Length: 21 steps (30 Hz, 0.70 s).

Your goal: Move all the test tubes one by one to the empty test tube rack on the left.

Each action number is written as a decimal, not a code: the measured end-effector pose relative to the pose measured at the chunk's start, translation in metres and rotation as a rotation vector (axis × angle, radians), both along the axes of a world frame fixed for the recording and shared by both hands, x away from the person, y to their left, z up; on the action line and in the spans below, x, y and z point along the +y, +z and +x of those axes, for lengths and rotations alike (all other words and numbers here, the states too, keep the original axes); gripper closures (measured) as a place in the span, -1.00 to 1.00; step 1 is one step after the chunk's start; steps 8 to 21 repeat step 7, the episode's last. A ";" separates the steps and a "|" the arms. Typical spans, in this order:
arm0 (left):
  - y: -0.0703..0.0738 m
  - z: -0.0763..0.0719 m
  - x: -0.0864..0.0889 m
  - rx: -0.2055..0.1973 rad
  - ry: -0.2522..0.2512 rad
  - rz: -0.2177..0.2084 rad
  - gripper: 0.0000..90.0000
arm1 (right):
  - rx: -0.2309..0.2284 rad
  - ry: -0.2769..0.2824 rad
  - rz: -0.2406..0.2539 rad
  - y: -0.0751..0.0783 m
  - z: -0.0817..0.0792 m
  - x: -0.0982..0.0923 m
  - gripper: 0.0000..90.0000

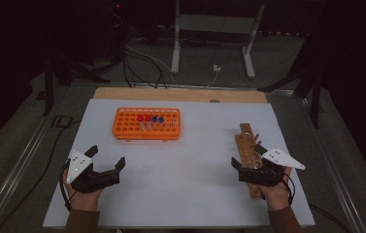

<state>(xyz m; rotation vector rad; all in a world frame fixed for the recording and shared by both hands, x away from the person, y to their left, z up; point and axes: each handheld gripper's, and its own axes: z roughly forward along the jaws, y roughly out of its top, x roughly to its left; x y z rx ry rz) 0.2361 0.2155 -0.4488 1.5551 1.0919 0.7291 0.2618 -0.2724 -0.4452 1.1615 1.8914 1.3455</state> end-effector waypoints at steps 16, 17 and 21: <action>-0.002 0.000 0.005 0.004 0.027 -0.019 -0.99 | 0.005 -0.013 -0.005 -0.001 -0.001 0.001 -1.00; -0.002 0.000 0.005 0.004 0.027 -0.019 -0.99 | 0.005 -0.013 -0.005 -0.001 -0.001 0.001 -1.00; -0.002 0.000 0.005 0.004 0.027 -0.019 -0.99 | 0.005 -0.013 -0.005 -0.001 -0.001 0.001 -1.00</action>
